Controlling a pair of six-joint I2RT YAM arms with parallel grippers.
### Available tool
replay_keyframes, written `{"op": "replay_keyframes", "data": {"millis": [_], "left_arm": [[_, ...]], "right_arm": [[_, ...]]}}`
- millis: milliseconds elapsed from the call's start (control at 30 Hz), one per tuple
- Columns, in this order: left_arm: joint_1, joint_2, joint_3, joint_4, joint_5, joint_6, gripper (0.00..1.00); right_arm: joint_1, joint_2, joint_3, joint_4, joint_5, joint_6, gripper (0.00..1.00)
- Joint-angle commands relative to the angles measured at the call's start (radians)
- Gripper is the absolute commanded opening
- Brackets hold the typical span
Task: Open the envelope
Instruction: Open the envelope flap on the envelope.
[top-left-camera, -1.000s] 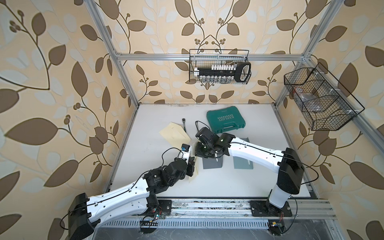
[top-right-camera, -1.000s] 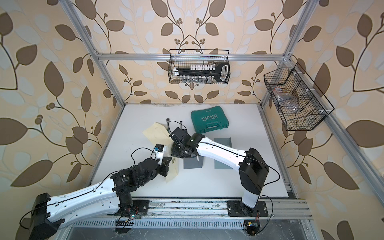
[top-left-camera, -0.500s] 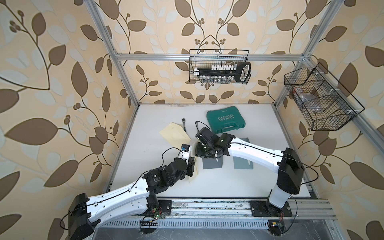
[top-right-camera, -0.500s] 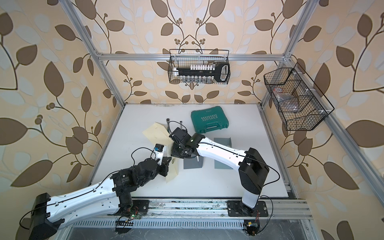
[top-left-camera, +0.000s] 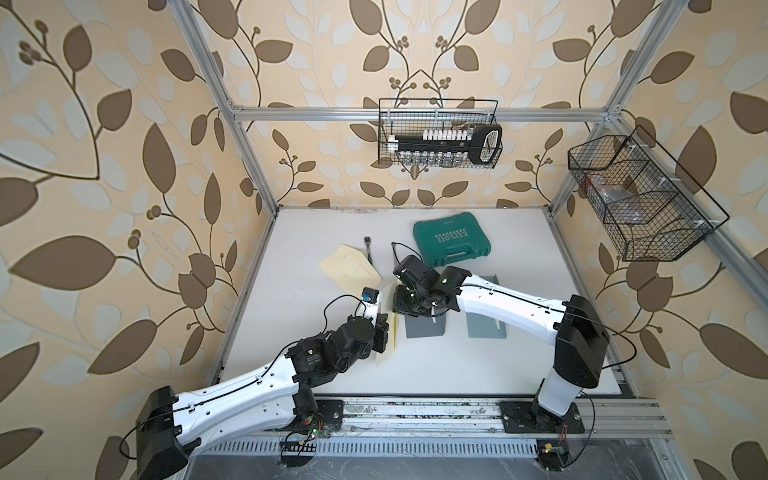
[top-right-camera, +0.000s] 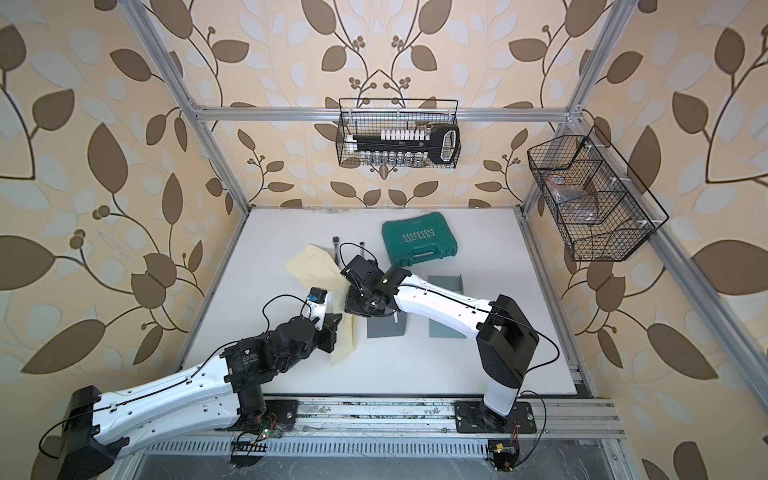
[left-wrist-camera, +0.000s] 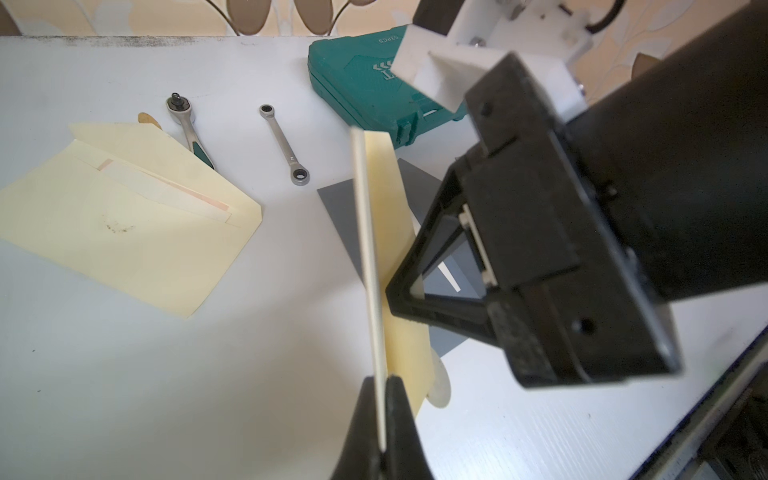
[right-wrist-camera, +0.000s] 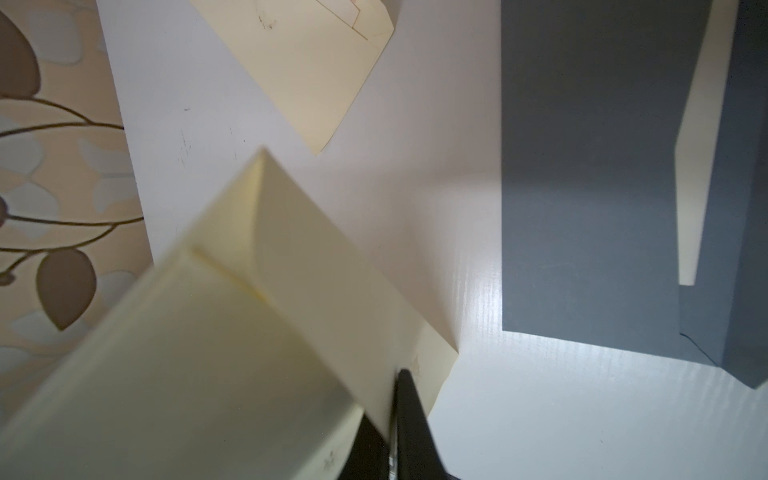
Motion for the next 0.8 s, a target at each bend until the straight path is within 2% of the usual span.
{"op": "replay_keyframes", "data": {"millis": [0,100,300,400,533,567,600,667,700,767], "left_arm": [[-0.004,-0.003,0.035,-0.007,-0.010,0.001,0.00],[-0.004,-0.008,0.035,-0.010,-0.014,-0.002,0.00],[-0.004,-0.042,0.073,-0.065,-0.057,-0.054,0.00],[-0.003,-0.043,0.164,-0.144,-0.100,-0.100,0.00],[-0.002,0.004,0.336,-0.301,-0.167,-0.158,0.00],[-0.002,0.022,0.385,-0.347,-0.174,-0.179,0.00],[-0.002,0.036,0.432,-0.376,-0.169,-0.182,0.00],[-0.001,0.059,0.506,-0.412,-0.144,-0.199,0.00],[-0.001,0.069,0.539,-0.424,-0.136,-0.219,0.00],[-0.001,0.083,0.576,-0.426,-0.113,-0.236,0.00]], "right_arm": [[-0.003,-0.008,-0.021,-0.019,0.010,0.004,0.07],[-0.005,-0.012,-0.021,-0.039,0.035,0.007,0.10],[-0.021,-0.097,-0.066,-0.072,0.181,-0.029,0.22],[-0.025,-0.200,-0.127,0.012,0.203,-0.105,0.25],[-0.026,-0.430,-0.306,0.253,0.222,-0.223,0.33],[-0.028,-0.498,-0.361,0.314,0.228,-0.258,0.42],[-0.027,-0.563,-0.418,0.368,0.240,-0.289,0.57],[-0.029,-0.677,-0.533,0.483,0.252,-0.348,0.73],[-0.029,-0.731,-0.590,0.539,0.255,-0.378,0.78],[-0.031,-0.807,-0.669,0.610,0.254,-0.418,0.82]]}}
